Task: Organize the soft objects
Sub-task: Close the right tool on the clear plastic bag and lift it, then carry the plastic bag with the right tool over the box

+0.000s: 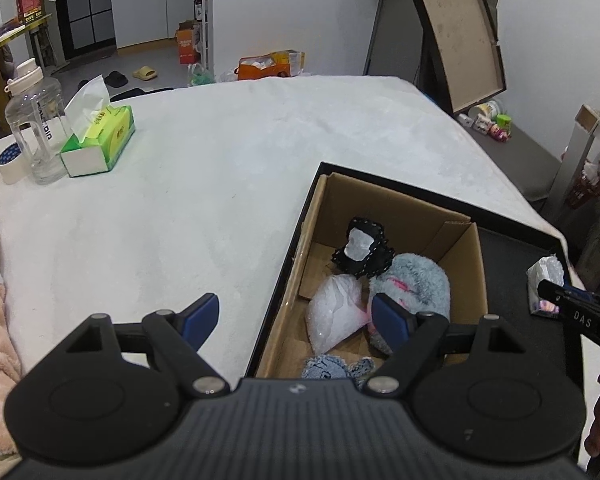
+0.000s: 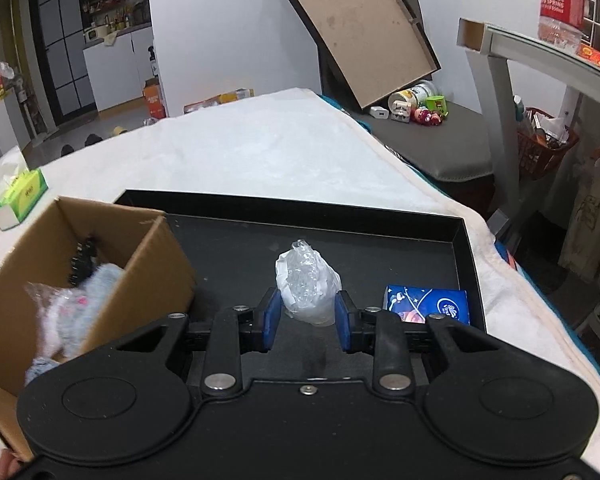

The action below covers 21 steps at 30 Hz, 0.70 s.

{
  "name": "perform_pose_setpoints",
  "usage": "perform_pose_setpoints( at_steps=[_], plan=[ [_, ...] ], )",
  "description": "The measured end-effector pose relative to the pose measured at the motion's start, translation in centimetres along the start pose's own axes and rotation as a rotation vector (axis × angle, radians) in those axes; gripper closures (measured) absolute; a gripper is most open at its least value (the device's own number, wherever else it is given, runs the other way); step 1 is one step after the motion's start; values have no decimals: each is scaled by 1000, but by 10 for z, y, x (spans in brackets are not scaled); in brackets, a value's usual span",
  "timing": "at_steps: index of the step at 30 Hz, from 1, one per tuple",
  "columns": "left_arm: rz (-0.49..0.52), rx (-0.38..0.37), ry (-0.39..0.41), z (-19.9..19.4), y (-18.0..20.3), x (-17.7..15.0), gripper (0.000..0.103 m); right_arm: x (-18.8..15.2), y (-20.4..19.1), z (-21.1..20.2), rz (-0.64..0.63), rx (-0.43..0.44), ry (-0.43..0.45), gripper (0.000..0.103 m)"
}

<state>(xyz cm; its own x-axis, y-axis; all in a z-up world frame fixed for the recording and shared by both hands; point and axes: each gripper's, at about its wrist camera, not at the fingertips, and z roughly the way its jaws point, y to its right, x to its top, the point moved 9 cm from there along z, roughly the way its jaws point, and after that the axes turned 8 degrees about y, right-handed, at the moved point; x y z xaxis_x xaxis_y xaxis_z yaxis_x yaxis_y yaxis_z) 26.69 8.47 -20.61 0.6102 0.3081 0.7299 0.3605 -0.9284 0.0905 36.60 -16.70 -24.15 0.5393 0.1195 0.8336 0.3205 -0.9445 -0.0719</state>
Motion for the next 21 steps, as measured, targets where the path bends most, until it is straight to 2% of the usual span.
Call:
perform_pose_setpoints(
  at_steps=[14, 21],
  plan=[
    [-44, -78, -8, -4, -7, -8, 26, 28, -30, -40, 14, 35, 47, 74],
    [-59, -94, -22, -3, -13, -14, 38, 38, -51, -51, 19, 67, 54, 74]
  ],
)
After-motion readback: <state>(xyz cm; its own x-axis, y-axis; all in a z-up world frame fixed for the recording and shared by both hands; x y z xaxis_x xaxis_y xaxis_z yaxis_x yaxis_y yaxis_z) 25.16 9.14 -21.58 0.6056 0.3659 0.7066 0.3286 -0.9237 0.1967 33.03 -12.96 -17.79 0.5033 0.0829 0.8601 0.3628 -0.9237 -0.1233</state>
